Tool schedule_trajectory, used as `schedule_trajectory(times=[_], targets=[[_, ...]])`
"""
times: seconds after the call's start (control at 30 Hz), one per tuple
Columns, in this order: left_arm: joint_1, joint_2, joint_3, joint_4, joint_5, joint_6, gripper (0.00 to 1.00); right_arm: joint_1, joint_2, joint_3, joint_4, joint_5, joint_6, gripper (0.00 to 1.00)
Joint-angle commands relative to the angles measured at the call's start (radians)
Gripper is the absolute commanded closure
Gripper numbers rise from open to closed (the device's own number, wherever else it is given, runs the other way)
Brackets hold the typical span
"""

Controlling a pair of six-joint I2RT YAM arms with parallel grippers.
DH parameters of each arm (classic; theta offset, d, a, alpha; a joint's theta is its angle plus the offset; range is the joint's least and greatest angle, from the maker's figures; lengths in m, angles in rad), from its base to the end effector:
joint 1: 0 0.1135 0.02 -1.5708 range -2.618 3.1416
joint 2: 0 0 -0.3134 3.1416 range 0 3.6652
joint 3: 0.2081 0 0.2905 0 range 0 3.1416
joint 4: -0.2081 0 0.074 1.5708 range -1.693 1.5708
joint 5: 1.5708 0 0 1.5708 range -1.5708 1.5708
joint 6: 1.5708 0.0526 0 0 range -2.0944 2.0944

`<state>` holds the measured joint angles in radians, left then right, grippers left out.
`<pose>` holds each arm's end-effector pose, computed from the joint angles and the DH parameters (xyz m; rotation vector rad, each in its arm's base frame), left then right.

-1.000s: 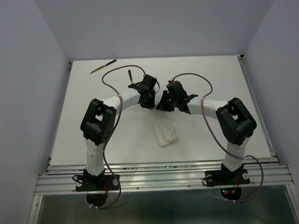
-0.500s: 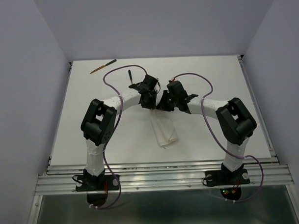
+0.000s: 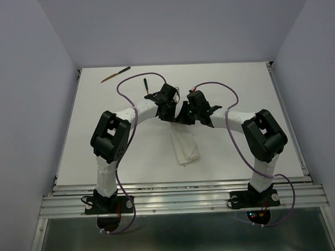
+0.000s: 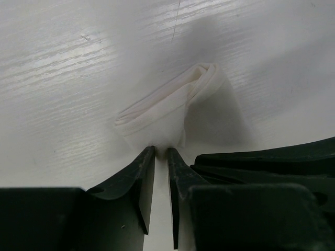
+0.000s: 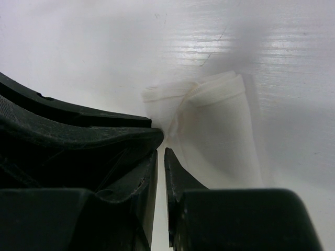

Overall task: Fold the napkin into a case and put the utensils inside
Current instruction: Grasp the top corner of the smaller rectangle folded napkin from the folded napkin.

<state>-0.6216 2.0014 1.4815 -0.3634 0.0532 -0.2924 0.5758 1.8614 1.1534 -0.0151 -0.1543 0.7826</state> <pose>0.4110 -0.2979 0.2114 0.4347 2.4714 -0.4563 0.3808 0.2568 0.1912 0.1674 2.4387 0.8394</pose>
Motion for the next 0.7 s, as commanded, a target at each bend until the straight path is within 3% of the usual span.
schedule_trajectory(times=[0.0, 0.2, 0.4, 0.67], targets=[[-0.009, -0.058, -0.001, 0.009, 0.011, 0.018, 0.73, -0.005, 0.010, 0.023, 0.044, 0.004, 0.003, 0.84], [-0.010, -0.095, -0.020, 0.014, -0.015, 0.012, 0.76, -0.014, 0.012, 0.012, 0.044, 0.024, 0.009, 0.84], [-0.010, -0.107, -0.035, 0.012, -0.029, 0.009, 0.65, -0.014, 0.035, 0.017, 0.043, 0.039, 0.018, 0.88], [-0.030, -0.104, -0.033, 0.008, -0.026, 0.035, 0.65, -0.014, 0.065, 0.037, 0.043, 0.038, 0.020, 0.89]])
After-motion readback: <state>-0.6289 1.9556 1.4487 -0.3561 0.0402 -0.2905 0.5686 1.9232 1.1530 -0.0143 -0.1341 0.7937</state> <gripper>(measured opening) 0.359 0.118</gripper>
